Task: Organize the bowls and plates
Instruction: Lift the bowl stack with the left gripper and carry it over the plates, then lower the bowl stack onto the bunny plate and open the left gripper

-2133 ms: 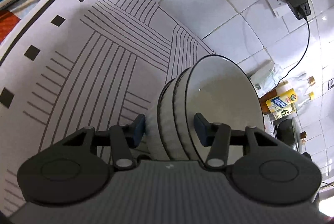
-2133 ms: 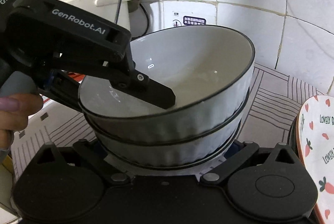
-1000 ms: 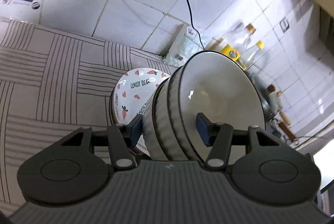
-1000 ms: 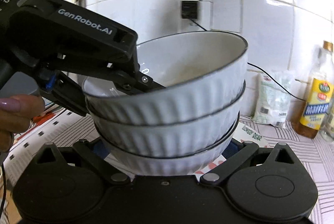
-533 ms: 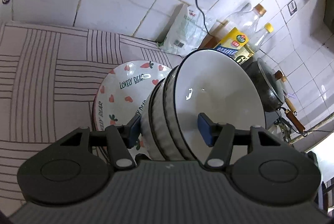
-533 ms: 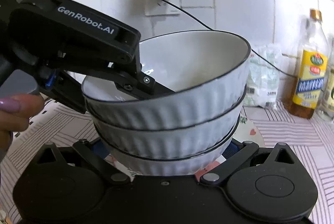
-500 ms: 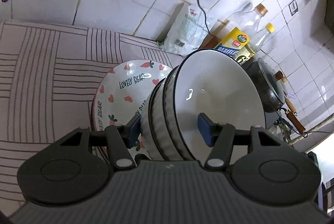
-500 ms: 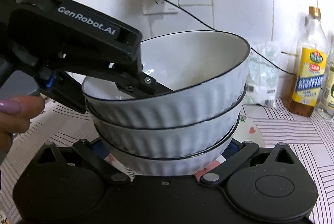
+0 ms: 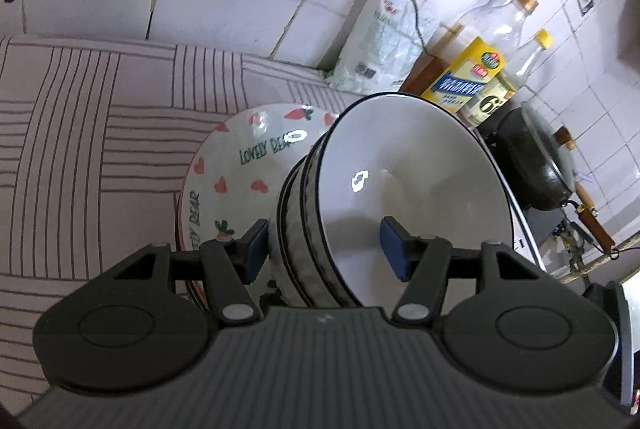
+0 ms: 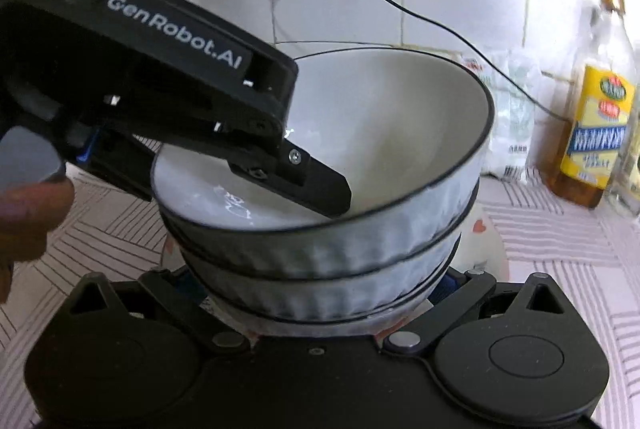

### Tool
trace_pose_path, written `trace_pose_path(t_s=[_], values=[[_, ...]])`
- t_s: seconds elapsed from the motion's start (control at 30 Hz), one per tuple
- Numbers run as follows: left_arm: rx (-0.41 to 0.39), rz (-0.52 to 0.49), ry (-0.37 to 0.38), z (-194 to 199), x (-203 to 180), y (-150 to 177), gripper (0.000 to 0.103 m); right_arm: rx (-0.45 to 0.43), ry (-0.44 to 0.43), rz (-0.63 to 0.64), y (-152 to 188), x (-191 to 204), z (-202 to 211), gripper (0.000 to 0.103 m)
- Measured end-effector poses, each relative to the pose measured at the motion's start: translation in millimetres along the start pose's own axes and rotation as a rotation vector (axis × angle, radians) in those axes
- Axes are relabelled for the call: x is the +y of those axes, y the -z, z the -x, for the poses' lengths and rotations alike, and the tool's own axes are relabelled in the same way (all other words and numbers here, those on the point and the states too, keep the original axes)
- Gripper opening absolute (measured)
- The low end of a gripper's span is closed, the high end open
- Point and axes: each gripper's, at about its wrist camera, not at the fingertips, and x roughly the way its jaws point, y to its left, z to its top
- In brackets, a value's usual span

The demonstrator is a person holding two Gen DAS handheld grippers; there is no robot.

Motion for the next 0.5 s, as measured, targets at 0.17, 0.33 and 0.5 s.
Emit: trace_pose_path(t_s=[0.17,0.33,0.5], values=[[-0.020,-0.014,-0.018,3.0,-3.0,3.8,0.058,0.000,0.015,0.012,1.7,3.8,-1.1,0.103],[-0.022,-0.002,-0.034,4.2,-5.7,5.4,0.058,0.001,0.010,0.000,0.4,4.1,-2.1,0.102],[0.033,0.048,-0.068,1.5,-8.0,-0.7,0.060,0.036,0.040,-0.024,-0.9,8.7,6.1,0.103]])
